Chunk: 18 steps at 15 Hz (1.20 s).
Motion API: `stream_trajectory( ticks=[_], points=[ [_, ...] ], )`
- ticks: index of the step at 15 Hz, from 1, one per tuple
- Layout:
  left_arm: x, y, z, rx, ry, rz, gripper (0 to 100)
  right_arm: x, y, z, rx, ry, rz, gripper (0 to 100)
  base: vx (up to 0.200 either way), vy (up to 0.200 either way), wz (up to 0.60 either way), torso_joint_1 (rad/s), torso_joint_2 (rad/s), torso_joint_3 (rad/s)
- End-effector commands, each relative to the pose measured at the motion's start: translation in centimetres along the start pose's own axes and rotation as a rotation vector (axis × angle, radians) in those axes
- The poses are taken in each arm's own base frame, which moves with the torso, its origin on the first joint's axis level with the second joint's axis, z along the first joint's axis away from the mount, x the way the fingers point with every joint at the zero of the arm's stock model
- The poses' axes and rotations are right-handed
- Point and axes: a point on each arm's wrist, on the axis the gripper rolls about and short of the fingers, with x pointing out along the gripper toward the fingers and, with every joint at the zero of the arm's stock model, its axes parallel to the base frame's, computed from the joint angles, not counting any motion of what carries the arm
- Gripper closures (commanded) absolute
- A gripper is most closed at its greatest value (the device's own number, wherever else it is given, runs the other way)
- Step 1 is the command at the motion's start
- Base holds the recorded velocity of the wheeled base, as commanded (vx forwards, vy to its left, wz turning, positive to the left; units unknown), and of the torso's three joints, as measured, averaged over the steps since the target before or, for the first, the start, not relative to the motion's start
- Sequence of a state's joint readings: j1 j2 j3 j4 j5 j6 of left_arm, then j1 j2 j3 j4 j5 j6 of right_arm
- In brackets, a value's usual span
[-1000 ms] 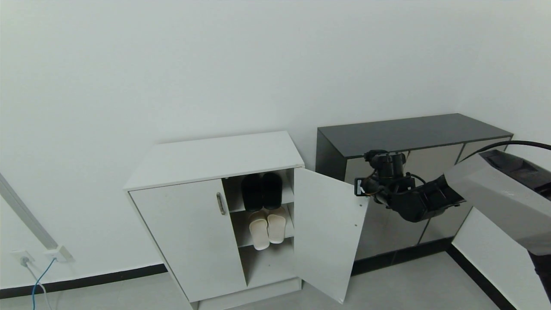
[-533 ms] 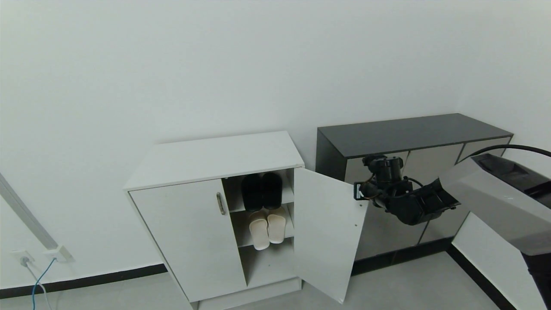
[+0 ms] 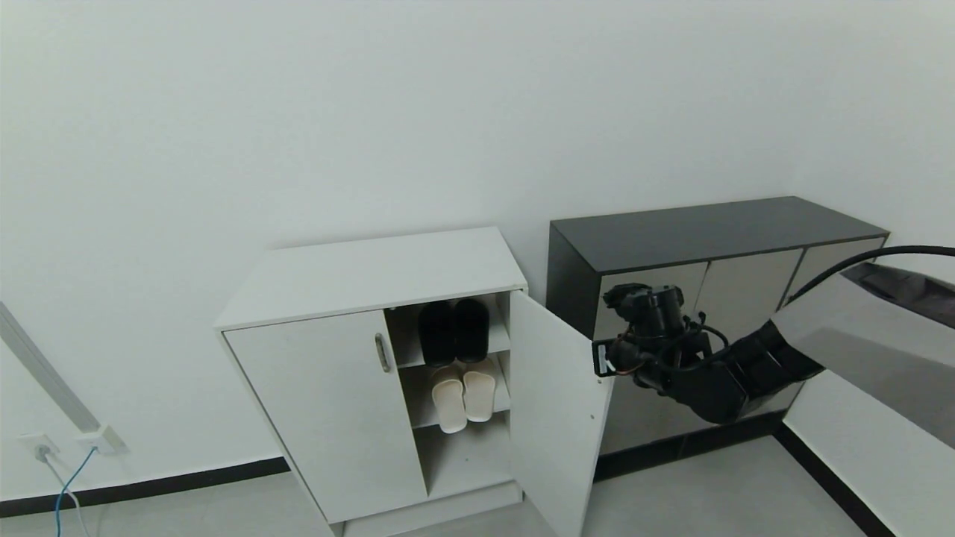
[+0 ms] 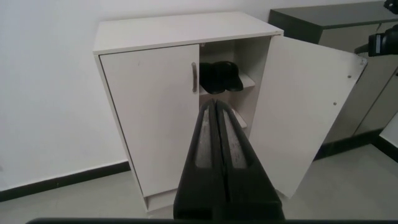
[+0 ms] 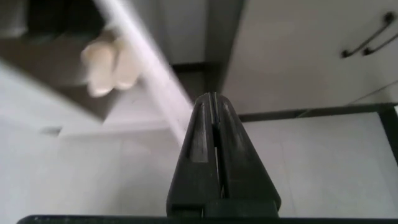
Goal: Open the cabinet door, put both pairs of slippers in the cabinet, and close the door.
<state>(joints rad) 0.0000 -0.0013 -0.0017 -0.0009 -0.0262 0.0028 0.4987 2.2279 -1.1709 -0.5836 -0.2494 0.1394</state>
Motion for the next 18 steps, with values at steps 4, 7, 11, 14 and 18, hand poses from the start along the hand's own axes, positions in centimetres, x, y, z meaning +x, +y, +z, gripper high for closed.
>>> stream_trajectory(
  ticks=[4, 7, 11, 14, 18],
  points=[
    [0.0, 0.0, 0.0, 0.0, 0.001, 0.0, 100, -5.3, 1.7, 0.7, -0.012, -0.062, 0.08, 100, 0.0, 0.0, 0.0, 0.0, 0.0, 0.0],
    [0.0, 0.0, 0.0, 0.0, 0.001, 0.0, 100, -6.1, 1.7, -0.1, -0.032, -0.093, 0.098, 100, 0.0, 0.0, 0.0, 0.0, 0.0, 0.0],
    [0.0, 0.0, 0.0, 0.0, 0.001, 0.0, 100, -6.4, 2.0, -0.4, -0.058, -0.088, 0.105, 100, 0.0, 0.0, 0.0, 0.0, 0.0, 0.0],
    [0.0, 0.0, 0.0, 0.0, 0.001, 0.0, 100, -6.6, 2.1, -1.2, -0.067, -0.061, 0.137, 100, 0.0, 0.0, 0.6, 0.001, 0.0, 0.004],
    [0.0, 0.0, 0.0, 0.0, 0.001, 0.0, 100, -6.7, 1.8, -1.2, -0.061, -0.075, 0.202, 100, 0.0, 0.0, 0.3, 0.001, 0.0, 0.0]
  ],
)
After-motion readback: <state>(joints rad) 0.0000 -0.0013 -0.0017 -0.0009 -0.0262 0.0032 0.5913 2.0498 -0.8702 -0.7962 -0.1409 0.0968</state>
